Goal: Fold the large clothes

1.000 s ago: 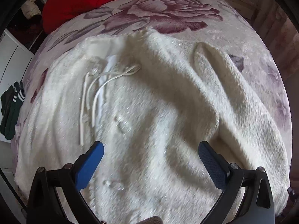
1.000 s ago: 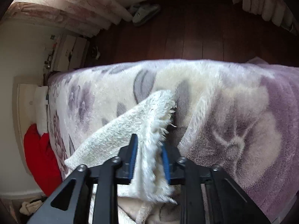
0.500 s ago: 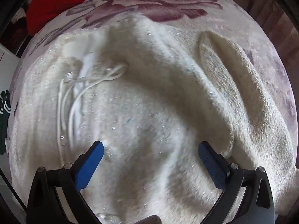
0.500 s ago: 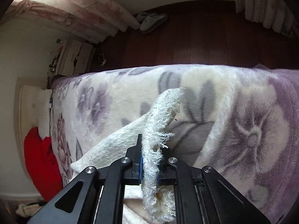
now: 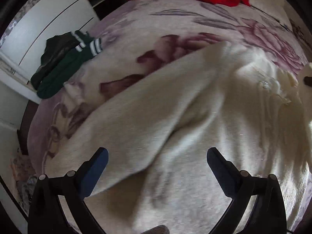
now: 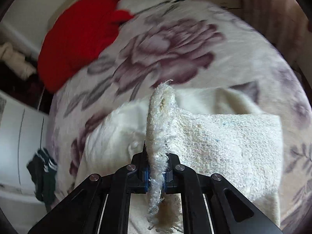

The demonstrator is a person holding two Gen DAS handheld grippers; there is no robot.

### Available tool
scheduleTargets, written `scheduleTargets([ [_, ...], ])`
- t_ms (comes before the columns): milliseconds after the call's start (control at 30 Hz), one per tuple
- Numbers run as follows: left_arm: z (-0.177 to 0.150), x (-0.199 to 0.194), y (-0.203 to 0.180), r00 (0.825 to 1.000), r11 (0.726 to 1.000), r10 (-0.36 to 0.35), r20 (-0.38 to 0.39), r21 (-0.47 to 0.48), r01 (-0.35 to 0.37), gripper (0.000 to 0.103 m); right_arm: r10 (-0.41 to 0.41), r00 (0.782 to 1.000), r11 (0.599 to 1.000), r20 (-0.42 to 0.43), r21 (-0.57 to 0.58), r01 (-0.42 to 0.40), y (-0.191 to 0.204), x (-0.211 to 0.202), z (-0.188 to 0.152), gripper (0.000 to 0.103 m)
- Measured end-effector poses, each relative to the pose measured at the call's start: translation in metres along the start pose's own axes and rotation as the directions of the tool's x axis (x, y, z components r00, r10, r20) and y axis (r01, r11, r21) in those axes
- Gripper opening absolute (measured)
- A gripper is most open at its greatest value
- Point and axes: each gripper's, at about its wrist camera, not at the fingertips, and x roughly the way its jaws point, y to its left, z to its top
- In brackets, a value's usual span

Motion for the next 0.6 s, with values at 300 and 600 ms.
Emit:
scheduleTargets([
  [300,-0.063,0.034,0.137,0.979,0.953,-0.086,-0.186,-0.302,0.026,0.103,-0.209,0.957,0.903,-0.199,-0.414,0.111,0.176,0.171,-0.093,0.025],
  [600,-0.144,0.100,0.206,0.782,0.433,-0.624,-0.002,-0.833,0.344,0.103,0.093,0.948,0.973,-0.304,-0.176,-0.152,0.103,0.084,-0.084,0.069],
])
